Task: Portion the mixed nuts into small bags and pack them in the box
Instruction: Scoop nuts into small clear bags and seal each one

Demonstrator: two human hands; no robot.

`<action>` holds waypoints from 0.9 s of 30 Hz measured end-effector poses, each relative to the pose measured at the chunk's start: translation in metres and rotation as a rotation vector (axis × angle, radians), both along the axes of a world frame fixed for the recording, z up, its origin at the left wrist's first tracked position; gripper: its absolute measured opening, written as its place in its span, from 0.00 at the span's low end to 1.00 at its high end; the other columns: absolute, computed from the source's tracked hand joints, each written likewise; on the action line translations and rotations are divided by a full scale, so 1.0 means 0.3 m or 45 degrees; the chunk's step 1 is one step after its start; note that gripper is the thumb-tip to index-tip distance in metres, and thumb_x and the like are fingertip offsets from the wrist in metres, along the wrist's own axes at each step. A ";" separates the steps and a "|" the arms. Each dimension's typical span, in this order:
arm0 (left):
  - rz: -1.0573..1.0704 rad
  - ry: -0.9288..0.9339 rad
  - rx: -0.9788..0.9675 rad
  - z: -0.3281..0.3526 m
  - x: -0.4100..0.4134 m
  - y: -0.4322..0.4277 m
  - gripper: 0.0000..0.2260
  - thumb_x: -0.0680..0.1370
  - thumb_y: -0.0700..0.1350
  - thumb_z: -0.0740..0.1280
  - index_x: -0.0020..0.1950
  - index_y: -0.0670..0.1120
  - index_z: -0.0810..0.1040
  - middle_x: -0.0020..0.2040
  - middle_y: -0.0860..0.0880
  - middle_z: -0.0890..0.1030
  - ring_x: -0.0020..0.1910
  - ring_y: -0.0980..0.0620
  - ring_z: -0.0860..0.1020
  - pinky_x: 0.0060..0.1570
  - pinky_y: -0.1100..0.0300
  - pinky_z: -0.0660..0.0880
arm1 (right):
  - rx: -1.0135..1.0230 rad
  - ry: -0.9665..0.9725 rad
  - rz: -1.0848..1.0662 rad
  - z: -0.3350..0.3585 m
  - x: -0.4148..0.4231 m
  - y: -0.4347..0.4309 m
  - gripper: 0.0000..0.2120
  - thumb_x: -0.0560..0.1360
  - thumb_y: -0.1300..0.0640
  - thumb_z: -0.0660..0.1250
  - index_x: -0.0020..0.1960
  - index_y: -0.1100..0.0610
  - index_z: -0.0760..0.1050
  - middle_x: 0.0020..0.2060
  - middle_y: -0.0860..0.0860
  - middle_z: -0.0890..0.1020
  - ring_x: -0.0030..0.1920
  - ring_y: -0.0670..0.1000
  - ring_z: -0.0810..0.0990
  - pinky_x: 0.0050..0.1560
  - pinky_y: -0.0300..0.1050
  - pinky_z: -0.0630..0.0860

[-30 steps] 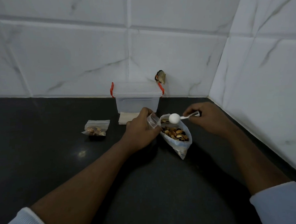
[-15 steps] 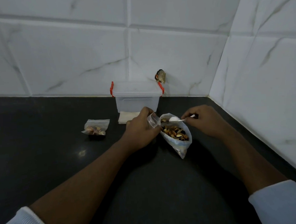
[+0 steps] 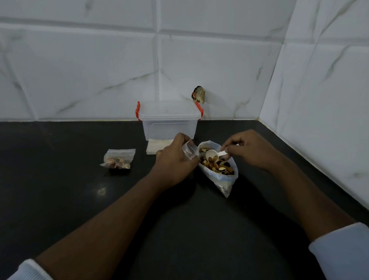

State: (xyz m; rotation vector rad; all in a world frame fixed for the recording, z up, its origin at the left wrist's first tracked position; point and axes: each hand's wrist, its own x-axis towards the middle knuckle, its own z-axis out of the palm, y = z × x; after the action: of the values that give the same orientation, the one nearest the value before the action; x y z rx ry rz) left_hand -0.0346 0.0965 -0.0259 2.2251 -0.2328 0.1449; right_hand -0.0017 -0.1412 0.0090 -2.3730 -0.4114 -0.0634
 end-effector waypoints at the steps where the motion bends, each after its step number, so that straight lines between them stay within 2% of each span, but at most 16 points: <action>1: 0.000 0.001 0.000 0.000 0.000 0.000 0.20 0.78 0.51 0.73 0.63 0.60 0.65 0.58 0.55 0.77 0.60 0.48 0.80 0.66 0.39 0.74 | 0.075 0.040 -0.011 -0.001 -0.002 0.002 0.07 0.77 0.61 0.69 0.48 0.54 0.86 0.38 0.46 0.87 0.38 0.39 0.83 0.44 0.44 0.77; 3: 0.007 0.007 -0.001 0.001 -0.001 -0.001 0.20 0.78 0.51 0.73 0.63 0.60 0.65 0.61 0.53 0.78 0.61 0.48 0.79 0.67 0.39 0.74 | 0.256 0.155 -0.044 -0.006 -0.009 0.008 0.06 0.77 0.64 0.70 0.48 0.58 0.86 0.39 0.50 0.87 0.29 0.41 0.76 0.34 0.38 0.68; 6: 0.013 0.005 0.000 0.002 0.000 -0.004 0.20 0.78 0.51 0.73 0.63 0.60 0.65 0.63 0.51 0.78 0.62 0.48 0.79 0.67 0.39 0.74 | 0.475 0.353 -0.127 -0.019 -0.002 0.001 0.06 0.78 0.63 0.68 0.50 0.61 0.85 0.41 0.57 0.87 0.27 0.45 0.67 0.27 0.38 0.62; 9: 0.009 0.005 -0.004 -0.001 0.002 -0.001 0.20 0.78 0.51 0.73 0.63 0.60 0.65 0.62 0.53 0.78 0.62 0.48 0.79 0.67 0.39 0.73 | 0.665 0.527 -0.183 -0.029 0.018 -0.014 0.08 0.79 0.65 0.66 0.52 0.66 0.83 0.43 0.61 0.86 0.27 0.44 0.66 0.24 0.36 0.59; 12: 0.010 -0.003 -0.005 -0.003 0.004 0.000 0.20 0.78 0.51 0.73 0.63 0.60 0.65 0.59 0.55 0.77 0.61 0.49 0.79 0.68 0.39 0.73 | 0.873 0.635 -0.172 -0.033 0.032 -0.023 0.08 0.78 0.67 0.65 0.52 0.69 0.82 0.40 0.61 0.84 0.27 0.43 0.66 0.22 0.34 0.58; 18: -0.006 -0.010 -0.017 -0.009 0.007 0.003 0.20 0.78 0.52 0.72 0.62 0.61 0.65 0.57 0.57 0.77 0.61 0.50 0.79 0.68 0.39 0.72 | 1.018 0.551 0.036 -0.003 0.004 -0.010 0.09 0.79 0.68 0.65 0.56 0.68 0.81 0.44 0.62 0.84 0.30 0.45 0.67 0.26 0.35 0.60; 21: -0.003 -0.020 -0.018 -0.011 0.009 0.003 0.20 0.78 0.52 0.72 0.63 0.61 0.64 0.59 0.56 0.77 0.61 0.49 0.78 0.69 0.38 0.71 | 1.005 0.454 0.150 0.012 -0.024 0.018 0.09 0.80 0.67 0.65 0.57 0.67 0.82 0.45 0.63 0.85 0.31 0.45 0.69 0.29 0.36 0.63; 24: -0.008 -0.046 -0.040 -0.016 0.010 0.005 0.20 0.77 0.53 0.73 0.63 0.59 0.66 0.58 0.57 0.79 0.60 0.51 0.79 0.68 0.38 0.71 | 0.809 0.318 0.208 0.013 -0.045 0.054 0.08 0.80 0.66 0.67 0.56 0.62 0.84 0.46 0.60 0.87 0.33 0.45 0.74 0.34 0.38 0.70; 27: -0.011 -0.089 -0.056 -0.021 0.010 0.010 0.19 0.75 0.57 0.72 0.61 0.58 0.67 0.53 0.59 0.79 0.57 0.52 0.79 0.66 0.39 0.72 | 0.536 0.178 0.280 0.006 -0.062 0.073 0.09 0.78 0.66 0.70 0.56 0.58 0.85 0.49 0.51 0.88 0.44 0.44 0.85 0.41 0.36 0.77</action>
State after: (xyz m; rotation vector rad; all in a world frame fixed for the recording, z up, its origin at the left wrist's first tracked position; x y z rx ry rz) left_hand -0.0316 0.0994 -0.0323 2.1769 -0.2750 0.2216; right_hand -0.0202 -0.1192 0.0109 -1.8950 -0.5318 0.1080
